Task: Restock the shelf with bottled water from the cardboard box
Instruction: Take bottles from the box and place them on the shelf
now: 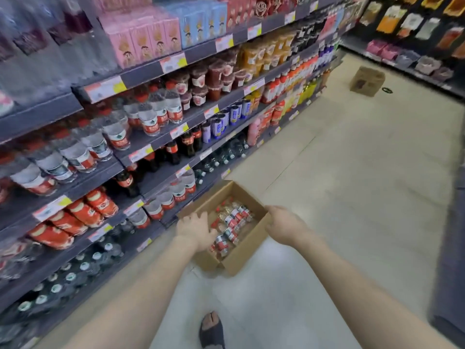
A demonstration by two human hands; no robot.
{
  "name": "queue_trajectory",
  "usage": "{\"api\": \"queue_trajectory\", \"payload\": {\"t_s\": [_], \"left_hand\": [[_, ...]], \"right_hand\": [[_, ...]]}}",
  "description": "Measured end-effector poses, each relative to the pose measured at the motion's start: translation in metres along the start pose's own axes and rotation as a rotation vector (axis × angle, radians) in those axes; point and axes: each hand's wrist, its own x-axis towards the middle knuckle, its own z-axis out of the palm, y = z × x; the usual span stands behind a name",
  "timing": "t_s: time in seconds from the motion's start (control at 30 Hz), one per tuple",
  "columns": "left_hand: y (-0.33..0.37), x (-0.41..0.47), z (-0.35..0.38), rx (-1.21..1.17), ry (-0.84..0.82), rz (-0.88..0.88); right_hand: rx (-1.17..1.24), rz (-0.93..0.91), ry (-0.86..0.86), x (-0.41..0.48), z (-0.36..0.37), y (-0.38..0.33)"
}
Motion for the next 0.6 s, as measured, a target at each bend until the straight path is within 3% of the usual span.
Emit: {"api": "queue_trajectory", "payload": {"t_s": [0.3, 0.6], "left_hand": [[0.017, 0.149, 0.010, -0.298, -0.158, -0.235], [0.046, 0.282, 0.097, -0.609, -0.290, -0.521]], "right_hand": [[-0.062, -0.044, -0.243, 0.207, -0.020, 0.030], [-0.139, -0.123, -0.448, 0.424, 0.076, 0.067]]}}
